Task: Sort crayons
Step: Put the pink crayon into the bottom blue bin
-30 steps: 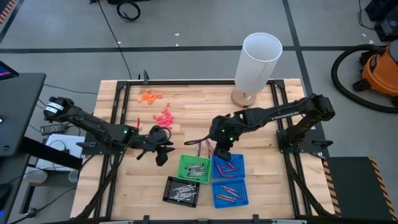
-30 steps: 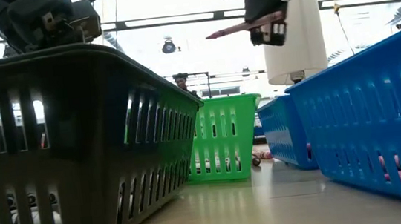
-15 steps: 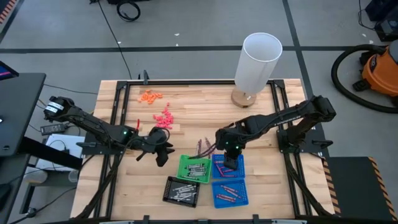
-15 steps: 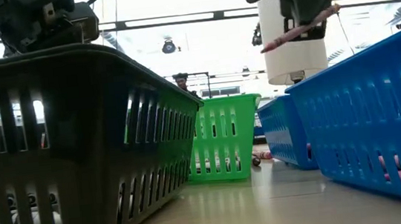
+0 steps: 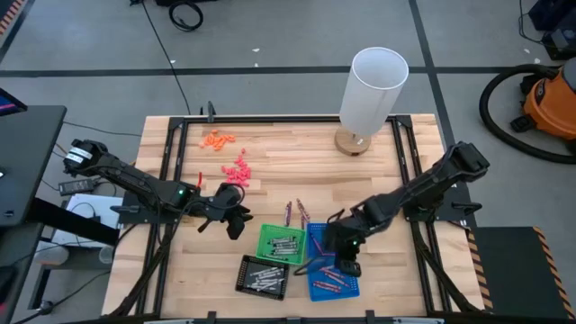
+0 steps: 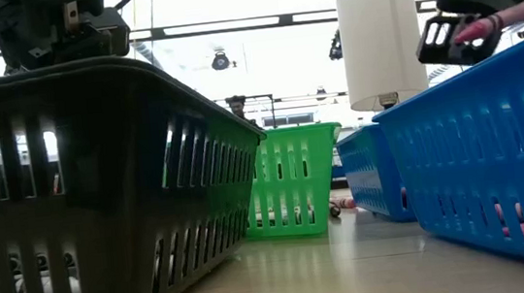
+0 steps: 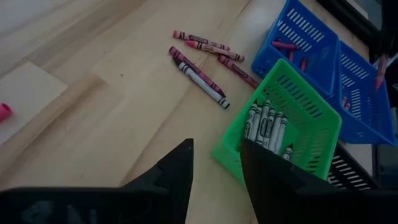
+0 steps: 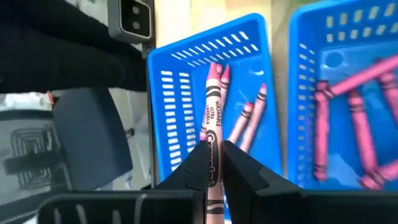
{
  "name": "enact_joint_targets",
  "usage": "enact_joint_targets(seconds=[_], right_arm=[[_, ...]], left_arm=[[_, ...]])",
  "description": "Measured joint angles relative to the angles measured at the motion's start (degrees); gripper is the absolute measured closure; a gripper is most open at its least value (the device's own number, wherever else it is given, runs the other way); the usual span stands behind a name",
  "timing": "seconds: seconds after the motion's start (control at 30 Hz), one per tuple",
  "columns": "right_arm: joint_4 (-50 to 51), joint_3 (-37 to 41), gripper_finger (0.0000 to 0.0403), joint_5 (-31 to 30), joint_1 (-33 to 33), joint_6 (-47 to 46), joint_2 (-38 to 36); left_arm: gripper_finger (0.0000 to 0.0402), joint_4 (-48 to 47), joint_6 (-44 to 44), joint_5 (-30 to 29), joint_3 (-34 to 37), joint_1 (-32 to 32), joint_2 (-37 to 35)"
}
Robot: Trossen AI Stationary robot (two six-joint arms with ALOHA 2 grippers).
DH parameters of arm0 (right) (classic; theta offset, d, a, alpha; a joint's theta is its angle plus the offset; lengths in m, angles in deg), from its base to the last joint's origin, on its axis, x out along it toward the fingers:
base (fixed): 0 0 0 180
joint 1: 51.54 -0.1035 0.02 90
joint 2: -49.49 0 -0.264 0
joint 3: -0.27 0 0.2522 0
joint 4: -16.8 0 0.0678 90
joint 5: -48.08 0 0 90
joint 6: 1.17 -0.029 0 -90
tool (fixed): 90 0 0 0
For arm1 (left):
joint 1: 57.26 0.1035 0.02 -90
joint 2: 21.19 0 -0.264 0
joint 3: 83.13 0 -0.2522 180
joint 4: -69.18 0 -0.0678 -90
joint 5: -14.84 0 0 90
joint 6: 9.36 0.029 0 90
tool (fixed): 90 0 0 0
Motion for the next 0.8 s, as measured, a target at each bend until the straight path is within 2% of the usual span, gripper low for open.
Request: enact_joint_targets(seconds=[0.13,0.27,0.47,0.6,0.7,0.8], right_arm=[[-6.7,3.79,0.0355,-1.12,-1.09,-4.31,0.0],[-8.15,5.98,0.0344,-1.23,-1.59,-7.72,0.04],[-8.41,5.85,0.03,0.91,-1.37,-7.89,0.04],[-7.2,4.23,0.0271,2.85,1.37,-5.11,-0.09],[-5.49,1.9,0.0265,0.79,4.34,-2.37,-0.13],[-2.98,-0.47,0.0266,-4.64,7.31,1.23,-0.13]], left_arm=[[0.0259,-0.01,-1.45,0.13,0.0,0.0,0.0],[0.0259,-0.01,-1.47,0.46,0.0,0.0,0.0],[0.0259,-0.03,1.06,0.55,0.0,0.0,0.0],[0.0259,0.28,0.35,0.57,0.02,0.14,0.0],[0.0259,2.21,-1.68,0.6,0.02,0.86,0.02],[0.0259,3.65,-3.17,0.57,0.02,1.94,0.02]])
